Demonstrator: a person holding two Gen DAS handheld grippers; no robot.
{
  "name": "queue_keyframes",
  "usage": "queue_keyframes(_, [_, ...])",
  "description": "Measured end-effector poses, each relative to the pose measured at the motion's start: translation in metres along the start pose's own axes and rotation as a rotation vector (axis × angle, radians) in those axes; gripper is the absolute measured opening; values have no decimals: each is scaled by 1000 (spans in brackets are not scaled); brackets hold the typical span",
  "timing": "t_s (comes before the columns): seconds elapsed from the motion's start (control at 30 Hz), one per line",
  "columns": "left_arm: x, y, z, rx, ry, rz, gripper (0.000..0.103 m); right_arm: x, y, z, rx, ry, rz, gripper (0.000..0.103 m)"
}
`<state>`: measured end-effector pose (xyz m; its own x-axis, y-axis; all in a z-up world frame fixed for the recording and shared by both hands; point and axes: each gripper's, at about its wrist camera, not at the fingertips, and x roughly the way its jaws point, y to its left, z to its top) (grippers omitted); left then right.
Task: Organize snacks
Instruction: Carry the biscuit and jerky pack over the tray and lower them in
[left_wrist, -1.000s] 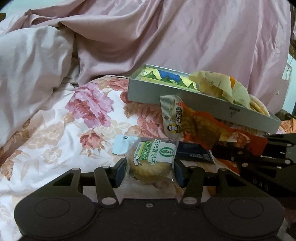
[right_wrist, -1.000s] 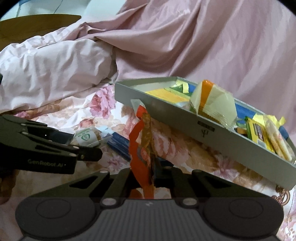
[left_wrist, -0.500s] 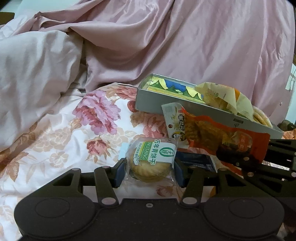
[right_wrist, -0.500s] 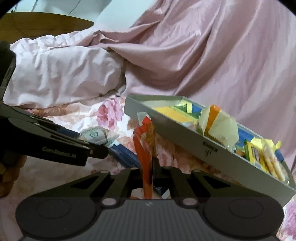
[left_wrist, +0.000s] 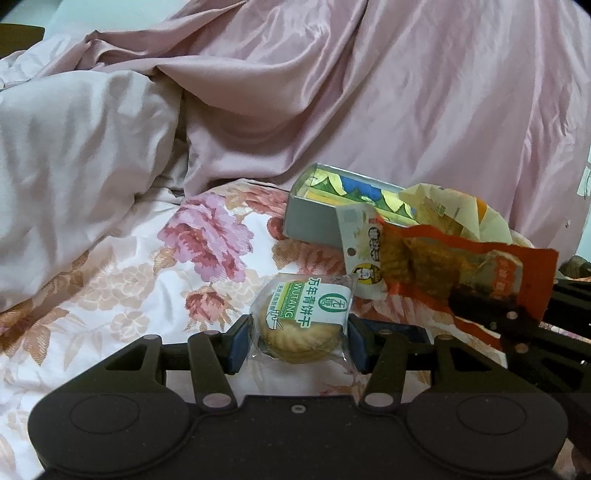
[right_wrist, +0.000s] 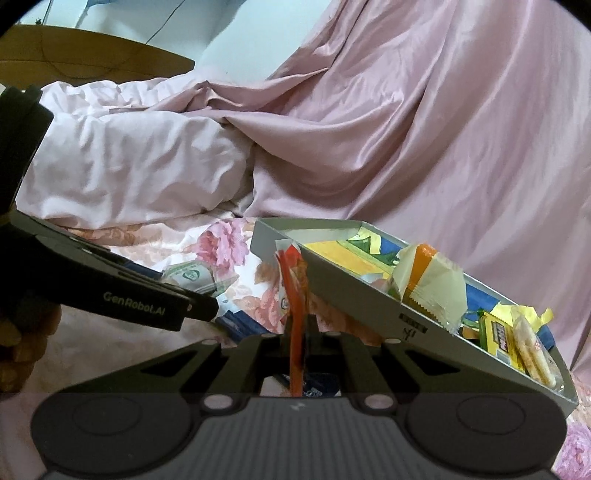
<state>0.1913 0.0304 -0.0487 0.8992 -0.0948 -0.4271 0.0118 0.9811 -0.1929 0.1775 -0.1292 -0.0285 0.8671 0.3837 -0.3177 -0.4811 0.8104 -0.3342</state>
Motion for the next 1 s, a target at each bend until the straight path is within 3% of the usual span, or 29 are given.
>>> queue_keyframes(0.2, [-5, 1, 12, -23, -47, 18, 55, -9, -2, 6, 5, -54, -2, 4])
queue_keyframes(0.6, [-7, -30, 73, -34, -148, 25, 55, -31, -27, 28, 64, -202, -49, 4])
queue_keyframes(0.83, [19, -65, 105, -37, -135, 26, 56, -36, -61, 42, 123, -281, -136, 4])
queue_keyframes(1.0, [48, -91, 113, -28, -100, 26, 56, -30, -99, 41, 195, -276, -226, 4])
